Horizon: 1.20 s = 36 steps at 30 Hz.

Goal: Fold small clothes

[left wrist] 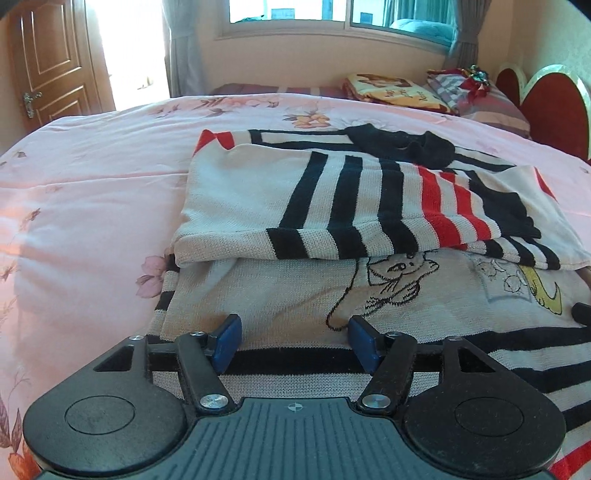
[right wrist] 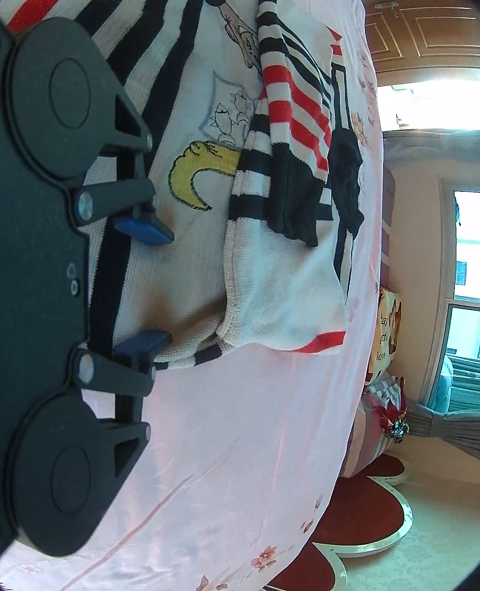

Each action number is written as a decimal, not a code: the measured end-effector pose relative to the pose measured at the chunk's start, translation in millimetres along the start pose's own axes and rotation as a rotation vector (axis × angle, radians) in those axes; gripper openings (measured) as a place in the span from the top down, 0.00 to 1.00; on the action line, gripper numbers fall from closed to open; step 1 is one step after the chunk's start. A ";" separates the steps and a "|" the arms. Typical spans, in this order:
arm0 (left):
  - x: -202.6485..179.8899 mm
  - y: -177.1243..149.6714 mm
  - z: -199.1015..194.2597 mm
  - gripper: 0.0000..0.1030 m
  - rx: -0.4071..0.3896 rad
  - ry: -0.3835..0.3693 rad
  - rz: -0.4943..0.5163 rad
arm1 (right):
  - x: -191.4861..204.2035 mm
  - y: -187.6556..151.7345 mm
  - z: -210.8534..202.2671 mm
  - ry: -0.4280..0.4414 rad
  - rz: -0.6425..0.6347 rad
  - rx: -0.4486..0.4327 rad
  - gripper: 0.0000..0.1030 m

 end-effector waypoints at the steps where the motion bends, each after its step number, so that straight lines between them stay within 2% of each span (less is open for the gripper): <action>1: -1.7 0.3 -0.4 0.36 0.003 0.009 0.000 | 0.6 0.0 -0.3 -0.003 0.002 -0.002 0.49; 3: -3.3 0.3 -1.0 0.31 0.012 0.025 -0.009 | 0.7 -0.3 -1.2 -0.007 0.005 -0.005 0.48; 5: -5.2 -1.3 -1.8 0.16 0.024 0.056 -0.016 | 1.4 -0.9 -2.2 -0.012 0.003 -0.009 0.47; 6: -5.4 -3.1 -1.6 0.04 0.032 0.068 -0.022 | 1.6 -1.5 -2.7 -0.017 0.004 -0.013 0.46; 7: -5.3 -5.8 -0.9 0.00 0.039 0.073 -0.028 | 2.1 -2.8 -3.3 -0.024 0.009 -0.018 0.45; 9: -4.6 -11.5 -3.6 0.00 0.022 0.076 -0.042 | 1.1 -4.2 -4.2 -0.028 0.029 -0.023 0.42; 10: -5.0 -13.2 -4.7 0.00 0.014 0.079 -0.042 | -1.5 -4.9 -4.6 -0.016 0.053 -0.017 0.34; 11: -5.6 -14.3 -5.5 0.00 0.005 0.083 -0.042 | -3.6 -5.6 -5.1 0.028 0.072 0.003 0.24; 12: -5.6 -15.7 -6.4 0.00 0.000 0.086 -0.052 | -4.6 -6.8 -4.2 0.105 0.072 0.032 0.00; 13: -5.2 -17.4 -7.8 0.00 -0.003 0.088 -0.066 | -2.8 -10.2 -3.8 0.162 0.049 0.040 0.01; 14: -4.8 -19.0 -8.9 0.00 -0.005 0.089 -0.079 | 1.4 -14.5 -7.4 0.151 0.006 0.016 0.01; 16: -3.8 -20.6 -10.9 0.00 0.005 0.088 -0.109 | 5.2 -21.0 -12.8 0.196 -0.036 0.001 0.00; 17: -3.2 -21.0 -12.3 0.00 0.019 0.083 -0.129 | 6.9 -22.1 -16.6 0.221 -0.049 -0.002 0.00; 19: -4.6 -20.9 -15.3 0.00 0.059 0.073 -0.140 | 9.7 -21.7 -20.9 0.215 -0.053 0.022 0.01; 21: -9.3 -20.1 -20.2 0.00 0.114 0.046 -0.103 | 11.4 -18.5 -27.1 0.232 -0.038 0.025 0.01; 23: -14.4 -20.9 -30.4 0.00 0.149 -0.009 -0.069 | 15.3 -15.2 -37.6 0.254 -0.039 0.000 0.07; 25: -18.6 -22.7 -50.8 0.00 0.076 -0.041 -0.091 | 19.5 -12.4 -43.9 0.287 -0.023 0.001 0.49; 27: -23.8 -23.3 -62.1 0.00 0.027 -0.082 -0.102 | 25.8 -10.5 -44.5 0.316 0.017 0.016 0.62; 29: -30.5 -24.0 -58.8 0.00 0.051 -0.083 -0.089 | 38.5 -11.0 -44.5 0.329 0.029 0.031 0.61; 31: -34.7 -29.0 -50.9 0.00 0.074 -0.080 -0.052 | 54.7 -11.8 -46.5 0.345 0.002 0.032 0.65; 34: -31.3 -43.3 -42.4 0.00 0.094 -0.033 0.036 | 71.3 -18.7 -50.3 0.321 -0.046 0.044 0.67; 36: -20.4 -53.7 -45.8 0.00 0.056 -0.073 0.076 | 72.6 -25.7 -51.8 0.294 -0.069 0.049 0.67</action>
Point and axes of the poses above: each gripper's, at about its wrist camera, not at the fingertips, and z roughly the way its jaws point, x to its left, y to its top, the point moved 1 cm from there along z, roughly the way its jaws point, and after that the axes turned 4 degrees about -x, right-handed, at the moved point
